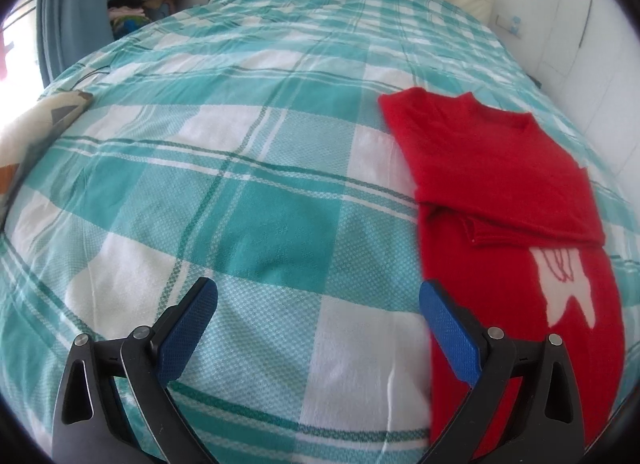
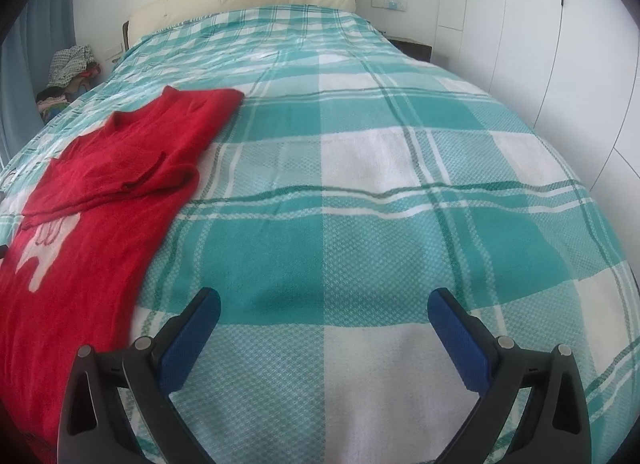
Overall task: Fold small clothes
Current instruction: 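Grasp the sweater hem with the left tool while the right tool grasps the hem too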
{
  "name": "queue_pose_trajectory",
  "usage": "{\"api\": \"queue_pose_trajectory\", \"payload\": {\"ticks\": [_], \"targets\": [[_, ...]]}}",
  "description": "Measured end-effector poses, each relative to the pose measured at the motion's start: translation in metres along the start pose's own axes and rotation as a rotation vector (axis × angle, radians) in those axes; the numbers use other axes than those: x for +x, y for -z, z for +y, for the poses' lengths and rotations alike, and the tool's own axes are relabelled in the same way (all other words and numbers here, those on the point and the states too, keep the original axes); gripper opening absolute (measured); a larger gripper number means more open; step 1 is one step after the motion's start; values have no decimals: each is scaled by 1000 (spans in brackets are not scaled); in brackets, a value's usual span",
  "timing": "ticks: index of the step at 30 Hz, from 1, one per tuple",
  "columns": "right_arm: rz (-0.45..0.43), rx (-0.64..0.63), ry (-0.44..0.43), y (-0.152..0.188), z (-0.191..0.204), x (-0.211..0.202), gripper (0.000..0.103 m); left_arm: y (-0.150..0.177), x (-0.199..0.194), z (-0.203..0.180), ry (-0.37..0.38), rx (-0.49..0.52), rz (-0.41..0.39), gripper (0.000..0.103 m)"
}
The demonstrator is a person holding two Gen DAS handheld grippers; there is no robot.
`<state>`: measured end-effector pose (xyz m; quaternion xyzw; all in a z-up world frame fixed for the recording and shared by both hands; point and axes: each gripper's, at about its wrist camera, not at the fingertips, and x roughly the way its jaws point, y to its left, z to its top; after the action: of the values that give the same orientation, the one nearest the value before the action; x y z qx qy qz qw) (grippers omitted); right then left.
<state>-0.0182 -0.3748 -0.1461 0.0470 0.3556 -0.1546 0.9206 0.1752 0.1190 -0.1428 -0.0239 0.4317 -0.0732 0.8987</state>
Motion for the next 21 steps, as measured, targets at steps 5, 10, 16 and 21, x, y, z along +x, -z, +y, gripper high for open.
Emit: {"api": "queue_pose_trajectory", "payload": {"ticks": [5,10,16,21], "targets": [[-127,-163,-67,-24,-11,-128,102,33,-72,-6,126,109,36,102],[134,-279,-399,-8,0,-177,102,82,-78,-37,223,146,164,101],[321,-33,-569,60,41,-100,92,118,-66,-68,266,122,242,76],[407,59,-626,90,73,-50,68,133,-71,-75,263,124,232,49]]}}
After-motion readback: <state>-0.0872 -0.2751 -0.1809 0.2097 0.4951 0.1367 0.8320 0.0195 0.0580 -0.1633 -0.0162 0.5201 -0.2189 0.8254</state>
